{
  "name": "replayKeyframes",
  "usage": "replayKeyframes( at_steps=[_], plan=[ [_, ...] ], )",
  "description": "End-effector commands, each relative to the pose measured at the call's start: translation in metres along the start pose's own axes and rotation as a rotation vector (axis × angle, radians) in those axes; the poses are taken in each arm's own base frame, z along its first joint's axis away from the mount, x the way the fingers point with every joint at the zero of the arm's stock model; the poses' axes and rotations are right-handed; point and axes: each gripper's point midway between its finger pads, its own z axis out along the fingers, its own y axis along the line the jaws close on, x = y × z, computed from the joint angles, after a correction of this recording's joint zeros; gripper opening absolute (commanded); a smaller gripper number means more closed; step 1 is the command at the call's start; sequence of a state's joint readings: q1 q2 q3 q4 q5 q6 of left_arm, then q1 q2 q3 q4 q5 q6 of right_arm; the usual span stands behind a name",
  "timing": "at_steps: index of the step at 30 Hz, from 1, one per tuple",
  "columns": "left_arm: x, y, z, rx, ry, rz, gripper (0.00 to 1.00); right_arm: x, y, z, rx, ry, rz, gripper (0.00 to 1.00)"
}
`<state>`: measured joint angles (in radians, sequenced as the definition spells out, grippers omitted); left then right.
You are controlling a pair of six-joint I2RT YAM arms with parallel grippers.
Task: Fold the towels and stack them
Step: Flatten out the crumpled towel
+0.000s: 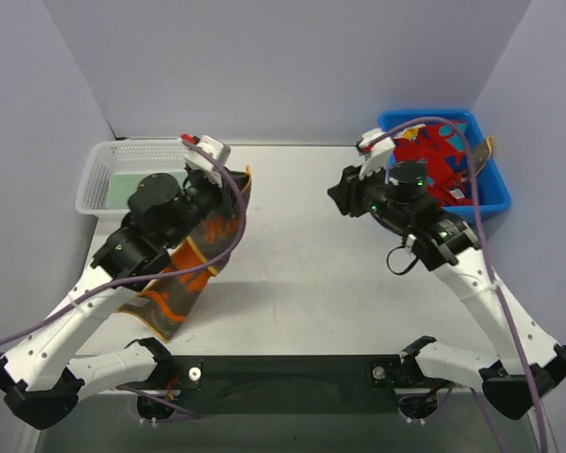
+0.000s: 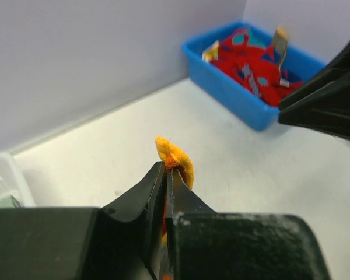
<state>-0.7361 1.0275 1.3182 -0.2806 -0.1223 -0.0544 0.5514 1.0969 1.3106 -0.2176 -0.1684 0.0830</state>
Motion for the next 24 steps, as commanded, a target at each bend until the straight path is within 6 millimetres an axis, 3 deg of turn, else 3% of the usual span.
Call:
replayKeyframes(
  at_steps=[1,4,5,6,7,8,10,11,13,14,15,17,19,20,23,24],
  plan=[
    [0.039,-0.02,0.012,0.072,0.076,-0.103,0.0,0.05,-0.014,0.015,0.072,0.098,0.085,0.34],
    [0.083,-0.029,0.029,0.074,0.154,-0.204,0.0,0.102,-0.025,0.02,0.12,0.204,0.152,0.41],
    [0.106,-0.03,0.034,0.067,0.191,-0.245,0.0,0.114,-0.029,0.021,0.143,0.224,0.169,0.49],
    [0.13,-0.031,0.044,0.053,0.244,-0.261,0.0,0.138,-0.032,0.02,0.158,0.276,0.18,0.52],
    [0.142,-0.031,0.051,0.044,0.262,-0.273,0.0,0.149,-0.033,0.021,0.165,0.296,0.197,0.52],
    [0.177,-0.032,0.062,0.027,0.345,-0.283,0.0,0.159,-0.033,0.021,0.165,0.315,0.209,0.53],
    [0.204,-0.033,0.075,0.006,0.416,-0.3,0.0,0.186,-0.028,0.024,0.147,0.38,0.231,0.53],
    [0.233,-0.032,0.084,-0.017,0.488,-0.304,0.0,0.198,-0.024,0.027,0.132,0.414,0.248,0.54],
    [0.246,-0.029,0.098,-0.042,0.529,-0.317,0.0,0.211,-0.013,0.031,0.096,0.446,0.253,0.54],
    [0.268,-0.023,0.106,-0.065,0.582,-0.324,0.0,0.214,-0.007,0.034,0.08,0.453,0.266,0.54],
    [0.262,-0.022,0.117,-0.058,0.577,-0.334,0.0,0.219,-0.002,0.04,0.061,0.462,0.279,0.54],
    [0.285,-0.013,0.127,-0.091,0.628,-0.357,0.0,0.23,0.008,0.044,0.035,0.488,0.309,0.54],
    [0.289,0.0,0.138,-0.109,0.634,-0.393,0.0,0.236,0.028,0.053,-0.031,0.501,0.336,0.54],
    [0.302,0.006,0.142,-0.125,0.662,-0.416,0.0,0.24,0.033,0.054,-0.044,0.511,0.332,0.54],
    [0.311,0.02,0.153,-0.129,0.685,-0.488,0.0,0.24,0.055,0.073,-0.084,0.504,0.275,0.54],
    [0.313,0.024,0.154,-0.137,0.688,-0.503,0.0,0.25,0.057,0.079,-0.079,0.531,0.252,0.54]
  ],
)
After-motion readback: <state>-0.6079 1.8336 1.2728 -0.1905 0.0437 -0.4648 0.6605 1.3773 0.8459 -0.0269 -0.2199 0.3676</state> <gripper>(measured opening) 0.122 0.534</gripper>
